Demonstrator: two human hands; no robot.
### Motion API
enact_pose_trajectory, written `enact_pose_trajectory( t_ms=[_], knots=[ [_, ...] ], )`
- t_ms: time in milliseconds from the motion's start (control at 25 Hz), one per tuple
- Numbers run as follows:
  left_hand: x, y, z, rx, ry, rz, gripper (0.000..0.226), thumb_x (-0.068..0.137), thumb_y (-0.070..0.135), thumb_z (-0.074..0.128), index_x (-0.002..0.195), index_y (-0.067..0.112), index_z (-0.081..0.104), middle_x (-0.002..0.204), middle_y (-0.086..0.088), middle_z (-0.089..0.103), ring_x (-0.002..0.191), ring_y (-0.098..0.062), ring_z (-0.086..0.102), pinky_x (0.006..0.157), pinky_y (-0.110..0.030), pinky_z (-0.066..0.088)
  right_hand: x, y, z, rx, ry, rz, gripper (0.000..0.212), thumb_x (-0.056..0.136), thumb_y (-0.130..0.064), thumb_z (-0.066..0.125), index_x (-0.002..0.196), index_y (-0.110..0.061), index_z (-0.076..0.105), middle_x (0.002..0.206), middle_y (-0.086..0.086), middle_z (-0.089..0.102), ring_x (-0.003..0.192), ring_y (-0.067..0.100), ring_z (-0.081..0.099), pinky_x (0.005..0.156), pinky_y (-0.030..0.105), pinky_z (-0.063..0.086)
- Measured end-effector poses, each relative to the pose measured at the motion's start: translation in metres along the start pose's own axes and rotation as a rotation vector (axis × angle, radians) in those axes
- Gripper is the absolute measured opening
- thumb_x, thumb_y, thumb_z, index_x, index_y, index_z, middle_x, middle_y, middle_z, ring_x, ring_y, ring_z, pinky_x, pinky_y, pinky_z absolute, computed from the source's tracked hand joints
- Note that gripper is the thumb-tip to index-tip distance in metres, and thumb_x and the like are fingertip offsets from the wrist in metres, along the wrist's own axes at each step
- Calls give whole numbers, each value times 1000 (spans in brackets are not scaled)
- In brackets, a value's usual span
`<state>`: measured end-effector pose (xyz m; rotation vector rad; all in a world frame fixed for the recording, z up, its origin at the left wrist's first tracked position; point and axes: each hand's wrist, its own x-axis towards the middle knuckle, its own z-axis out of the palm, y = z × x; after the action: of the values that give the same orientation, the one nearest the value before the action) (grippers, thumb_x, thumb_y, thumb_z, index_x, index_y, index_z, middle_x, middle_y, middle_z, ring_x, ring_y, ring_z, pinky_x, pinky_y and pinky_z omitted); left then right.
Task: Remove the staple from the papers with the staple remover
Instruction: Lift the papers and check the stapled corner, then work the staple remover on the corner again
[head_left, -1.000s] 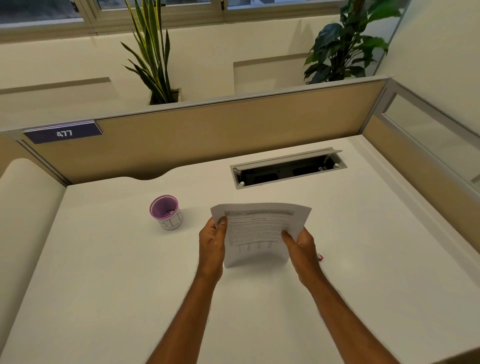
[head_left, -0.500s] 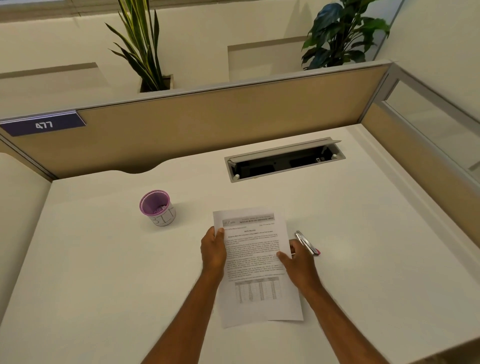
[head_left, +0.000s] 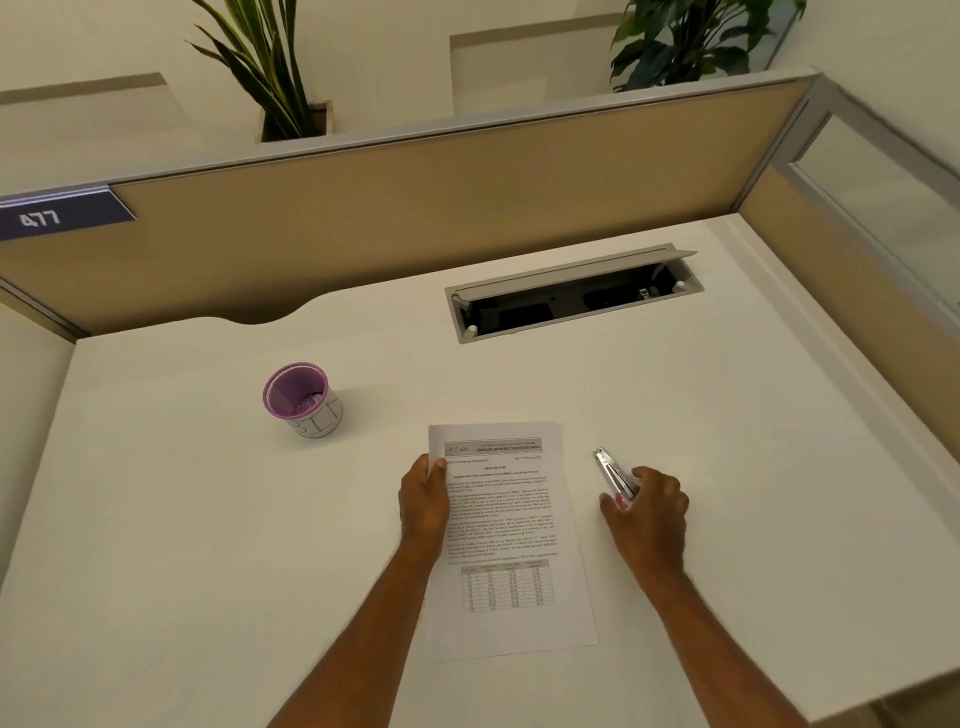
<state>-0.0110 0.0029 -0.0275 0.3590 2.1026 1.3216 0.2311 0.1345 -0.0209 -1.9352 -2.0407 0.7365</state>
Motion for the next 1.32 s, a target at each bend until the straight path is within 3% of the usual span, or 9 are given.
enact_pose_trajectory(
  t_ms=[200, 440, 520, 640, 800, 960, 1160, 1200, 1320],
  knots=[
    [2, -2, -1, -41, -29, -46, 29, 107, 33, 46, 109, 11, 65, 102, -6, 76, 88, -27, 76, 78, -44, 65, 8, 4, 0, 40, -3, -12, 28, 84, -21, 72, 110, -15, 65, 106, 11, 61, 103, 35, 53, 76, 37, 44],
    [-2, 4, -2, -60, -30, -16, 37, 108, 38, 42, 106, 7, 63, 102, -9, 76, 90, -30, 75, 80, -45, 64, 3, -31, -25, 425, 17, -123, 20, 80, -33, 80, 95, -30, 66, 98, -8, 60, 92, 16, 65, 70, 18, 46],
    [-3, 6, -2, -51, -40, 7, 39, 108, 40, 41, 104, 8, 62, 101, -8, 76, 88, -28, 75, 80, -46, 64, -1, -52, -33, 708, -42, -64, 21, 81, -43, 80, 93, -29, 70, 100, -7, 71, 91, 9, 70, 81, 24, 55],
    [-4, 9, -1, -4, -66, 48, 40, 108, 42, 40, 99, 9, 60, 98, -9, 76, 87, -30, 75, 79, -51, 64, -10, -85, -42, 1221, -241, 44, 42, 77, -53, 80, 98, -18, 71, 101, 1, 76, 101, 20, 73, 94, 44, 60],
    [-4, 12, 1, 48, -88, 93, 41, 109, 40, 40, 98, 5, 59, 95, -12, 74, 84, -34, 73, 76, -56, 62, -9, -122, -51, 1586, -407, 161, 55, 70, -72, 73, 83, -20, 62, 88, 8, 75, 91, 29, 77, 83, 42, 62],
    [-3, 14, 4, 92, -101, 127, 41, 109, 38, 40, 96, 5, 58, 91, -14, 73, 81, -36, 71, 72, -57, 61, -9, -149, -43, 1167, -493, 296, 54, 80, -76, 63, 60, -27, 53, 55, -3, 53, 42, 11, 47, 48, 26, 46],
    [1, 17, 6, 138, -115, 120, 39, 109, 39, 39, 100, 7, 61, 92, -11, 74, 80, -31, 74, 72, -55, 62, -7, -156, -28, 1091, -760, 411, 16, 95, -16, 61, 104, -8, 51, 84, 11, 59, 62, 18, 57, 56, 33, 53],
    [2, 17, 6, 144, -117, 122, 39, 109, 38, 39, 100, 7, 61, 92, -11, 74, 80, -31, 74, 72, -55, 62, -6, -155, -25, 1113, -774, 423, 22, 94, -6, 62, 112, -8, 50, 91, 13, 61, 66, 19, 61, 57, 34, 55],
    [2, 16, 7, 157, -120, 127, 38, 109, 40, 39, 101, 10, 61, 92, -8, 74, 78, -25, 74, 71, -49, 64, -5, -154, -20, 1040, -761, 298, 40, 94, -13, 71, 129, -20, 53, 112, 11, 71, 67, 15, 65, 53, 27, 52]
  ],
)
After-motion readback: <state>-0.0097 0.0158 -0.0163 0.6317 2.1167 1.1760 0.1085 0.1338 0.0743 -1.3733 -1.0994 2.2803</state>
